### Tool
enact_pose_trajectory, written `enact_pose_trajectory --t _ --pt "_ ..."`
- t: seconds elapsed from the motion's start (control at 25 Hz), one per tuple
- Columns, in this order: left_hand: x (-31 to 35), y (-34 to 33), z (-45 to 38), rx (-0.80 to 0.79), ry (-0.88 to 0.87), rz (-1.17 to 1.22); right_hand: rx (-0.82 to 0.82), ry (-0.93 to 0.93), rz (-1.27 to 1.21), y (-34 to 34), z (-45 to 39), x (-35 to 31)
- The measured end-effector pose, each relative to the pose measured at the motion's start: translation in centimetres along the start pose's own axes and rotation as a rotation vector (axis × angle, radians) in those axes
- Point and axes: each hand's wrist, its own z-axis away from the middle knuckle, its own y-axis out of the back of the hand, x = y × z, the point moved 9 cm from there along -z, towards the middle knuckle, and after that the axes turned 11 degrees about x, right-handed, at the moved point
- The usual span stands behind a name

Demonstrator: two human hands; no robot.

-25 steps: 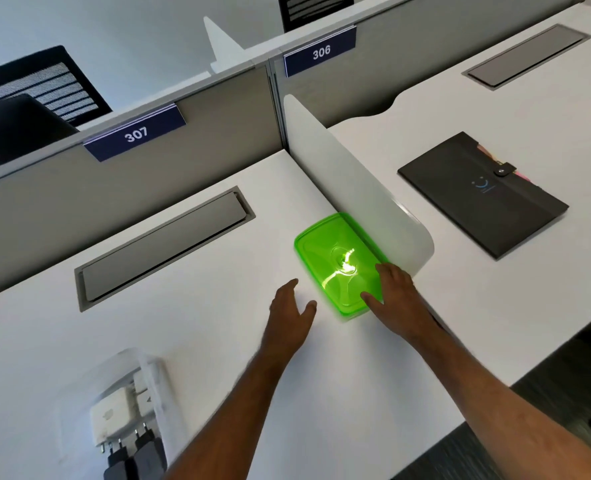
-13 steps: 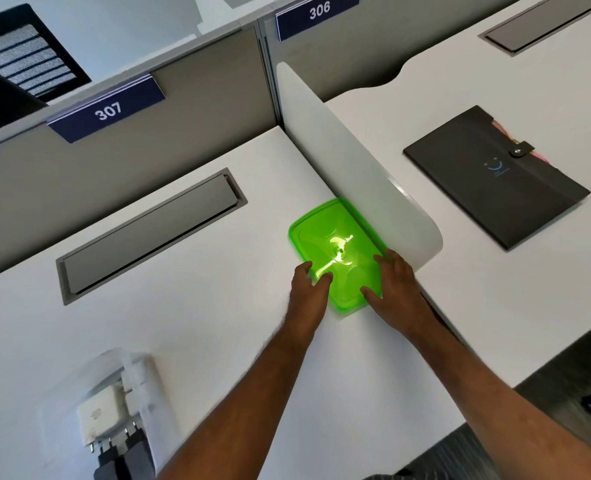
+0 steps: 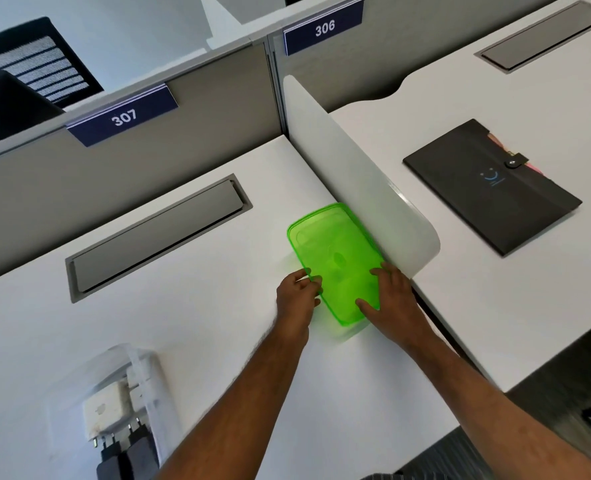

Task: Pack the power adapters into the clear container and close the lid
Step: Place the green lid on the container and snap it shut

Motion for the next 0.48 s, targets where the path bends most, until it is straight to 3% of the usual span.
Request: enact_pose_trajectory --t 0.12,0.24,0.48 --pt "1.0 2.1 1.3 0.012 -0.092 0.006 0.053 0.035 -0.069 1.6 -0.1 -1.6" --pt "2.5 5.0 2.8 0.04 -0.218 -0.016 0.105 -0.073 -0.143 3.8 -0.5 -2.8" --pt "4.3 11.7 6.0 0.135 -0.425 -0.09 -0.094 -0.363 -0.63 3.4 0.1 -5.9"
